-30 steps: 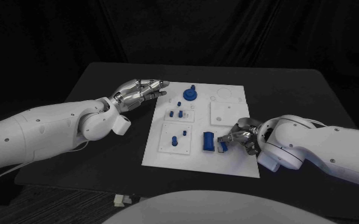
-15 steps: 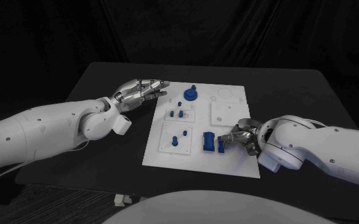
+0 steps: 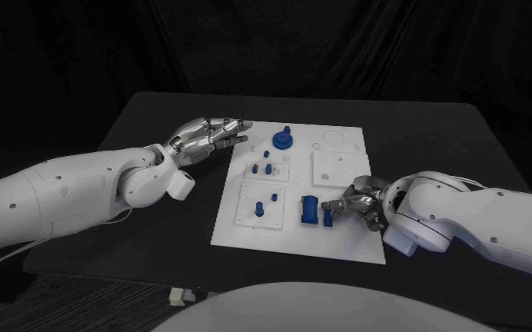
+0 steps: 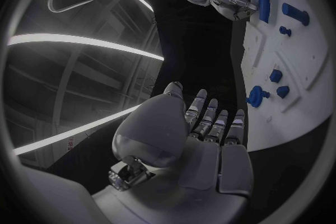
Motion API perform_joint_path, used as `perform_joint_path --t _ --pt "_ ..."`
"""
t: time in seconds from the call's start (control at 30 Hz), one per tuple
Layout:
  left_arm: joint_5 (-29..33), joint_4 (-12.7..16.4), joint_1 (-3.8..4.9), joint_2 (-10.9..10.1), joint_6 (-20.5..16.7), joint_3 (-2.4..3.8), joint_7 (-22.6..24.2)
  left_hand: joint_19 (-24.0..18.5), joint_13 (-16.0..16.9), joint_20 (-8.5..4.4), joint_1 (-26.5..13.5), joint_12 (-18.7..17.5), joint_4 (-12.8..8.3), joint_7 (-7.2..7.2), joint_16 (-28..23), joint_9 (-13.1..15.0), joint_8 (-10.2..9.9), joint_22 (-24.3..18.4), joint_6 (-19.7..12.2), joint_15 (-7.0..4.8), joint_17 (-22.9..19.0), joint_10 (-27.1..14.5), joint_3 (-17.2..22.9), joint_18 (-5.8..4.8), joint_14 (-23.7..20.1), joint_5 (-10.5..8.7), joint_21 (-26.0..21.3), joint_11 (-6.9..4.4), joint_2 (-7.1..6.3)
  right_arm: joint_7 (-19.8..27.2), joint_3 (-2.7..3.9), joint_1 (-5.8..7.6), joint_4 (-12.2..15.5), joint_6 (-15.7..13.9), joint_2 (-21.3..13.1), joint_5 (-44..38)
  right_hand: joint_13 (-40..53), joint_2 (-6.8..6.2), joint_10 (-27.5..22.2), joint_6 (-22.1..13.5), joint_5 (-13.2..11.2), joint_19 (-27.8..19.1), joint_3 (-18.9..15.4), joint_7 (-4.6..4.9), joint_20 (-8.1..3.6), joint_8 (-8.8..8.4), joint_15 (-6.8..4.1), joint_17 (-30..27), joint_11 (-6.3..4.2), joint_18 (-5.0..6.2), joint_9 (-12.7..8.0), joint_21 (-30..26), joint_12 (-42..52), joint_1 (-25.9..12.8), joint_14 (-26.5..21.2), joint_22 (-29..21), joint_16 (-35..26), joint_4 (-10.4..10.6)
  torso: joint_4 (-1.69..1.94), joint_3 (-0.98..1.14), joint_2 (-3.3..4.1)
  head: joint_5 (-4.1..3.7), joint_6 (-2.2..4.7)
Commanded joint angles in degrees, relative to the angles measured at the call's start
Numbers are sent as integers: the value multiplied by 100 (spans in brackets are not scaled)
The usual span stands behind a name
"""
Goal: Assemble the parts on the task board
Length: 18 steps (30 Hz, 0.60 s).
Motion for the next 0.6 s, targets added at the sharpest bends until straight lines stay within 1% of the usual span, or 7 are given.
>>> perform_joint_path --t 0.03,0.17,0.23,0.3,0.4,0.47,0.6 --pt "12 18 -10 0 56 5 123 40 2 4 71 -21 -5 353 28 7 26 8 53 23 7 37 28 -63 4 25 18 22 2 39 2 -6 137 -214 -151 -209 1506 -53 598 -35 -278 360 -168 16 -12 -28 -24 35 -30 -4 18 -13 14 -128 252 904 -9 144 0 2 0 23 -1" --pt "12 23 -10 -13 4 5 256 51 7 5 95 5 -18 351 56 11 44 22 85 26 11 58 32 -71 18 46 26 21 -18 273 3 158 346 -437 -429 -145 1506 -27 598 -24 -128 383 -498 6 -13 -6 -26 164 -38 -16 43 68 14 -470 279 924 48 584 5 0 -1 9 -1" --pt "12 19 -10 -16 -18 5 329 62 9 4 111 11 -18 345 107 13 57 35 101 25 19 76 36 -75 47 60 33 17 -32 494 3 304 442 -550 -572 14 1506 146 598 44 106 393 -742 -16 -19 31 -38 246 -57 -20 68 104 14 -739 291 933 87 1091 -1 0 -7 9 -1" --pt "12 17 -10 -16 -43 5 391 67 11 4 116 25 -16 344 124 15 66 42 119 24 21 88 37 -76 59 63 37 16 -36 738 3 451 531 -691 -705 231 1506 243 598 66 220 395 -920 -25 -25 37 -43 259 -57 -25 76 135 14 -909 290 940 96 1117 -1 -1 -6 8 -1" --pt "12 13 -11 -17 -60 5 450 92 12 3 121 32 -11 343 148 17 77 81 137 21 24 104 38 -74 76 65 55 11 -42 1086 3 606 619 -927 -834 460 1506 552 598 147 -83 402 -1239 -41 -28 54 -49 380 -74 -37 91 221 14 -1305 309 959 149 1120 1 -1 -3 -10 -1" --pt "12 9 -11 -17 -69 5 471 103 13 2 124 39 -9 342 167 17 83 94 147 19 26 114 40 -73 87 67 62 10 -42 1292 3 666 637 -996 -869 553 1506 668 598 77 -193 412 -1384 -11 -13 -25 -23 490 -38 -58 52 334 14 -1356 329 983 195 1111 -2 -2 -1 -22 -1" --pt "12 6 -11 -18 -70 5 489 105 14 2 126 52 -7 342 175 18 88 93 155 19 27 123 42 -72 93 67 63 10 -41 1586 2 662 607 -833 -854 665 1506 848 598 -158 -700 408 -1674 87 31 -258 47 482 43 -70 -110 388 14 -1519 324 992 204 1109 5 -3 15 -17 -1"
